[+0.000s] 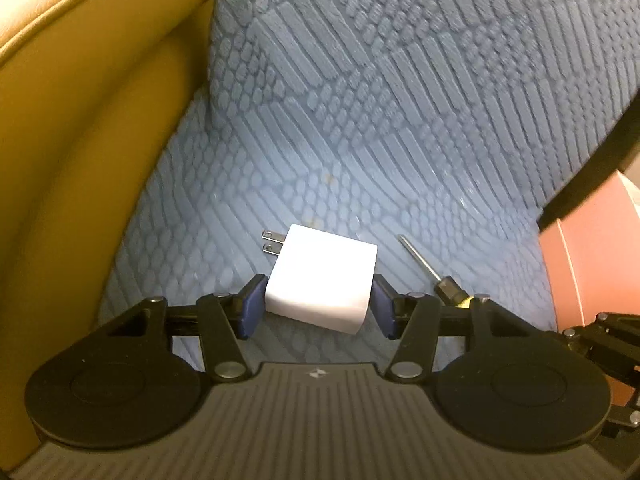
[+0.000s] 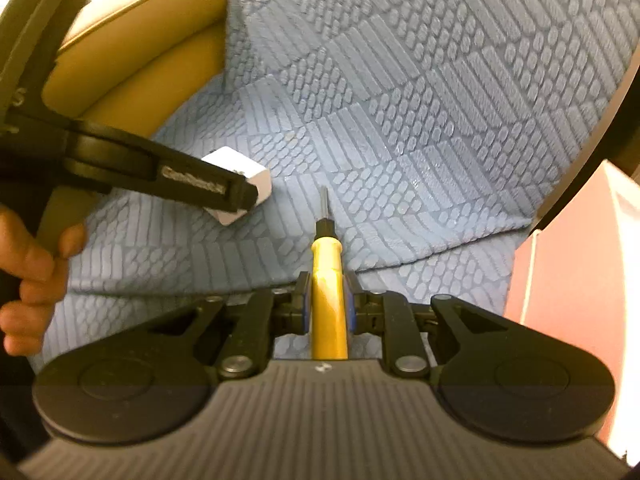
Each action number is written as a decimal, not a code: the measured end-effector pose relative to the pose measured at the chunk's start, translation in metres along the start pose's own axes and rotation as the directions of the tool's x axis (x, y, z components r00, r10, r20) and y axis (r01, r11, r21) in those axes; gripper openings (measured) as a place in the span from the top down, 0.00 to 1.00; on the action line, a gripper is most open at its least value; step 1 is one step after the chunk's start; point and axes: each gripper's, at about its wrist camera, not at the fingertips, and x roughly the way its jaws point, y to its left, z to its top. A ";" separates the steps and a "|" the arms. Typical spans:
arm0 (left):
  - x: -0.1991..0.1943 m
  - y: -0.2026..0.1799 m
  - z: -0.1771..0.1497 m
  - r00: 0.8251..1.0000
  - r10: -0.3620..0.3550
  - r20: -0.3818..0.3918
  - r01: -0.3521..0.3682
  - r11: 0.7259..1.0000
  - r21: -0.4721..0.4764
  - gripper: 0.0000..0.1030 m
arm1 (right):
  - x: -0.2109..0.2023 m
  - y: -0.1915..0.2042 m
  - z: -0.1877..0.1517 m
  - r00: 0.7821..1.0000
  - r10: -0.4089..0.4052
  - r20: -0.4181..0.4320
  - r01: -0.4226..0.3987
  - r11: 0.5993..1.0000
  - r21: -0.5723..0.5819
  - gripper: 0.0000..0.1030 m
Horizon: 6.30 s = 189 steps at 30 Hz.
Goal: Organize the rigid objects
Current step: 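Lift the charger with the left tool while the right tool lifts the screwdriver, then carry the charger and screwdriver with both tools over the pink box, then open both tools to release the charger and screwdriver into the box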
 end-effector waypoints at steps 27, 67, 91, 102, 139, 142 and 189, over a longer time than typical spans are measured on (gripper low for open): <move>-0.082 0.017 -0.093 0.999 -0.026 0.035 0.027 1.000 -0.002 0.42 | -0.056 0.028 -0.089 0.998 0.008 -0.061 0.001 0.988 0.156 0.79; -0.059 -0.001 -0.091 0.999 0.033 -0.001 -0.033 0.992 0.122 0.36 | -0.046 0.009 -0.085 0.997 -0.054 -0.049 0.061 0.987 0.151 0.79; -0.063 -0.002 -0.088 0.999 0.033 0.014 -0.034 0.996 0.083 0.44 | -0.040 0.002 -0.076 0.998 -0.031 -0.056 0.044 0.971 0.236 0.79; -0.093 -0.006 -0.083 0.999 0.008 0.045 -0.011 0.998 0.063 0.44 | -0.078 -0.001 -0.058 0.999 -0.038 0.031 0.029 0.969 0.245 0.79; -0.252 -0.203 -0.039 0.963 -0.174 0.208 0.150 0.981 0.125 0.46 | -0.293 -0.125 -0.050 0.955 -0.155 0.252 0.051 0.926 0.375 0.79; -0.254 -0.228 -0.039 0.960 -0.186 0.210 0.155 0.975 0.158 0.46 | -0.306 -0.140 -0.057 0.948 -0.180 0.263 0.069 0.921 0.383 0.79; -0.135 -0.337 -0.099 0.977 -0.208 -0.041 0.212 0.950 0.230 0.18 | -0.216 -0.255 -0.190 0.983 -0.161 -0.091 0.183 0.788 0.587 0.69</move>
